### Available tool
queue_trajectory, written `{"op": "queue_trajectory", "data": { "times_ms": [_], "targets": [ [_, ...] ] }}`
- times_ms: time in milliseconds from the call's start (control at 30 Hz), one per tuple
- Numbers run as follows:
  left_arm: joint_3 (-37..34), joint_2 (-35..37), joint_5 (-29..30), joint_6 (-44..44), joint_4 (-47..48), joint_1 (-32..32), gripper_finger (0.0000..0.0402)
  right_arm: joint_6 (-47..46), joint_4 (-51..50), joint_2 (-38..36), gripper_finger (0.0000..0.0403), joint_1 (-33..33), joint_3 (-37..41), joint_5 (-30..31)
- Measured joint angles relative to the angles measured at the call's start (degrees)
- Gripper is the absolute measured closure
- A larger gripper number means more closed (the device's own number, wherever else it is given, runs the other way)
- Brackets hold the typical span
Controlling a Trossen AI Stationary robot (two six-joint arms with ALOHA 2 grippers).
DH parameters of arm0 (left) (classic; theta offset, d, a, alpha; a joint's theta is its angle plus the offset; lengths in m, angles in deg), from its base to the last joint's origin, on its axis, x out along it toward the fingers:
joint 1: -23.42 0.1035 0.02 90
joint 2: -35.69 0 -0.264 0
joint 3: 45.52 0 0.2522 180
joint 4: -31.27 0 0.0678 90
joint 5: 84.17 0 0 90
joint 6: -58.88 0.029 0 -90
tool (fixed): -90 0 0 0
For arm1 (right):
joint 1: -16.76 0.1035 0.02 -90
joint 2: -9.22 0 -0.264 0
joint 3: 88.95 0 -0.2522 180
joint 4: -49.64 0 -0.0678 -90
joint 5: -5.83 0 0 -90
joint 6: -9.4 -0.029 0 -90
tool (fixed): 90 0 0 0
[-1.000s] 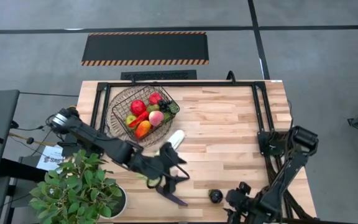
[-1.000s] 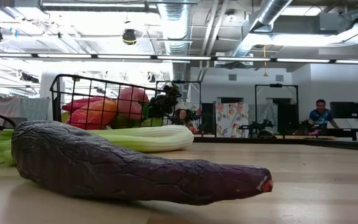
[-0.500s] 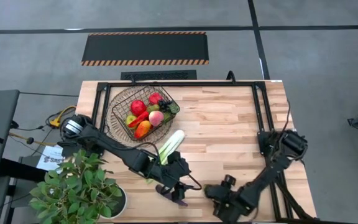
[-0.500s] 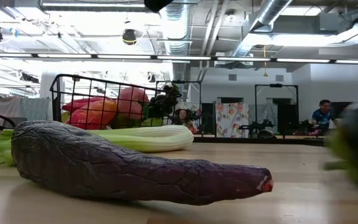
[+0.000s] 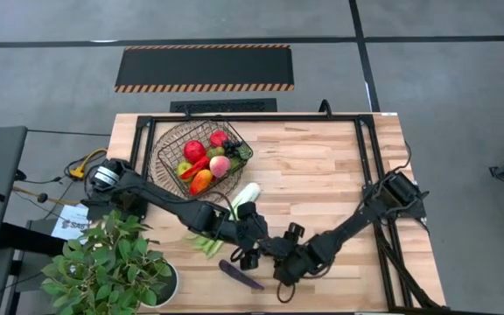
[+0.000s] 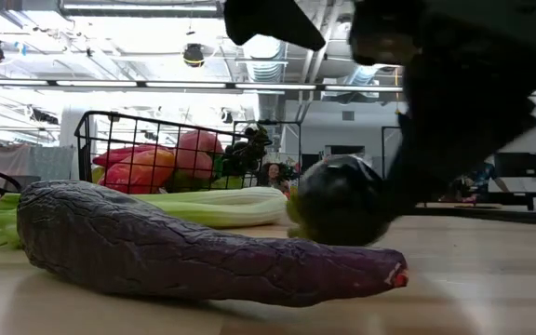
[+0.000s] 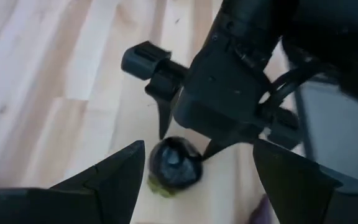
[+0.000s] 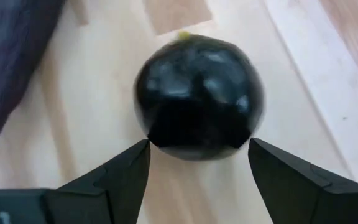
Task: Build produce basket
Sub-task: Put the black mangosteen into the wire basket
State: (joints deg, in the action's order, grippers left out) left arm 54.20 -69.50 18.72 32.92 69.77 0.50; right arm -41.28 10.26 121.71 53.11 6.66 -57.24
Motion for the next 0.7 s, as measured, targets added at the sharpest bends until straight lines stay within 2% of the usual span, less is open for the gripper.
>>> {"op": "queue_trajectory", "data": {
  "times_ms": [167,333,433,567,700],
  "targets": [
    [-0.02,0.00,0.13,7.18,3.06,1.58,0.0116,1.77,0.66,0.00,0.0112,-2.39,-0.61,-2.00],
    [-2.81,0.07,-0.56,9.85,3.29,2.71,0.0116,2.53,0.52,-0.63,0.0112,-1.20,-0.63,-3.05],
    [-6.11,0.07,-2.59,9.84,-0.43,3.04,0.0116,0.95,-0.26,-1.55,0.0112,-0.18,-0.66,-2.45],
    [-10.22,0.07,-8.29,11.96,-9.98,2.93,0.0116,-0.58,-1.03,-2.61,0.0112,0.88,-0.66,-0.92],
    [-12.03,0.09,-7.76,16.47,-16.00,2.56,0.0116,-3.44,-1.76,-2.73,0.0112,1.51,-0.65,-0.92]
  ]
}}
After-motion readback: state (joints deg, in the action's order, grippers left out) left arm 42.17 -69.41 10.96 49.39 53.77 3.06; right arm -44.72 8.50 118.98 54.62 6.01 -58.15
